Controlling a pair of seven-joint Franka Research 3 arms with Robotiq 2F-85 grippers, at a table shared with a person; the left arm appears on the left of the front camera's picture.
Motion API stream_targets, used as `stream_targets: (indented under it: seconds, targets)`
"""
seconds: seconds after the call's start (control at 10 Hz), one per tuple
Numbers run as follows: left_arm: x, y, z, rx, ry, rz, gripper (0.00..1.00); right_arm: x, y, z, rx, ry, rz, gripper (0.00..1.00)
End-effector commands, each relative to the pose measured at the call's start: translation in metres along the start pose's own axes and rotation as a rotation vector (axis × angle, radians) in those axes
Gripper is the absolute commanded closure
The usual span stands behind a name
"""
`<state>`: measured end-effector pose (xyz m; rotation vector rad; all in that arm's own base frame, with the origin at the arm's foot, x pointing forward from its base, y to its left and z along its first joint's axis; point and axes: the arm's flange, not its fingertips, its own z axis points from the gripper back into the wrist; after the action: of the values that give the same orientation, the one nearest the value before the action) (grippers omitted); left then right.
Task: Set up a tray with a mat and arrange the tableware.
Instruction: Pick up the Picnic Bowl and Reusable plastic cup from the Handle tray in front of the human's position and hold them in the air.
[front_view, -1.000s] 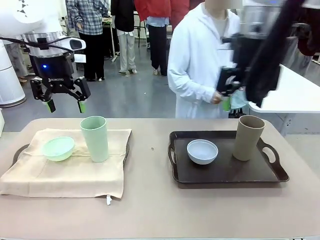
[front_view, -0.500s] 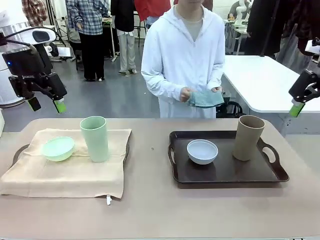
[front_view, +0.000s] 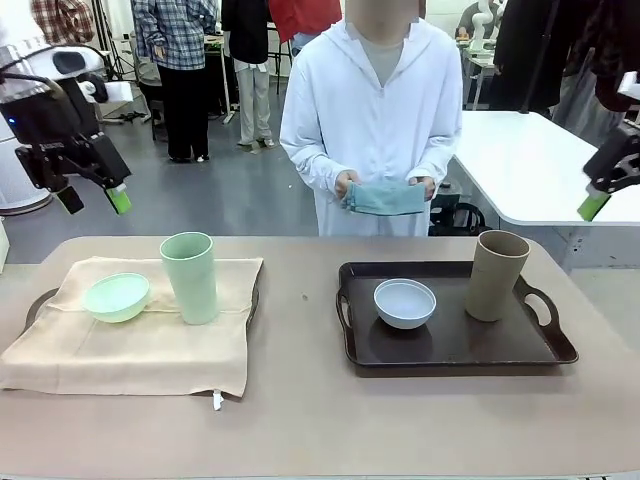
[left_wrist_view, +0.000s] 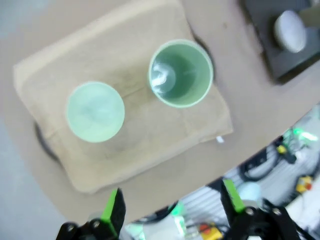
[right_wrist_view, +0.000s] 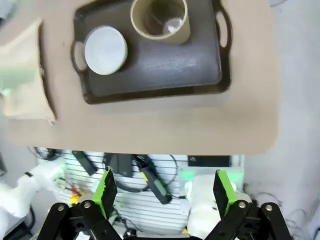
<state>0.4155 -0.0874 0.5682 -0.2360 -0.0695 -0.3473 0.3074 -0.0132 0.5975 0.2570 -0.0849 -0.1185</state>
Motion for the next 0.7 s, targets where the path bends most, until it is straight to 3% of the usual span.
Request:
stream_targets:
  seconds: [0.0, 0.4, 0.6]
  targets:
    - [-0.007, 0.036, 0.0, -0.152, -0.108, 0.034, 0.0, 0.006, -0.06, -0.008, 0.212, -0.038, -0.058, 0.0]
    - [-0.032, 0.119, -0.012, -0.479, -0.23, 0.16, 0.0, -0.01, -0.158, -0.023, 0.542, -0.139, -0.172, 0.0]
    - [-0.062, 0.166, -0.012, -0.613, -0.288, 0.234, 0.0, -0.029, -0.198, -0.02, 0.628, -0.182, -0.232, 0.0]
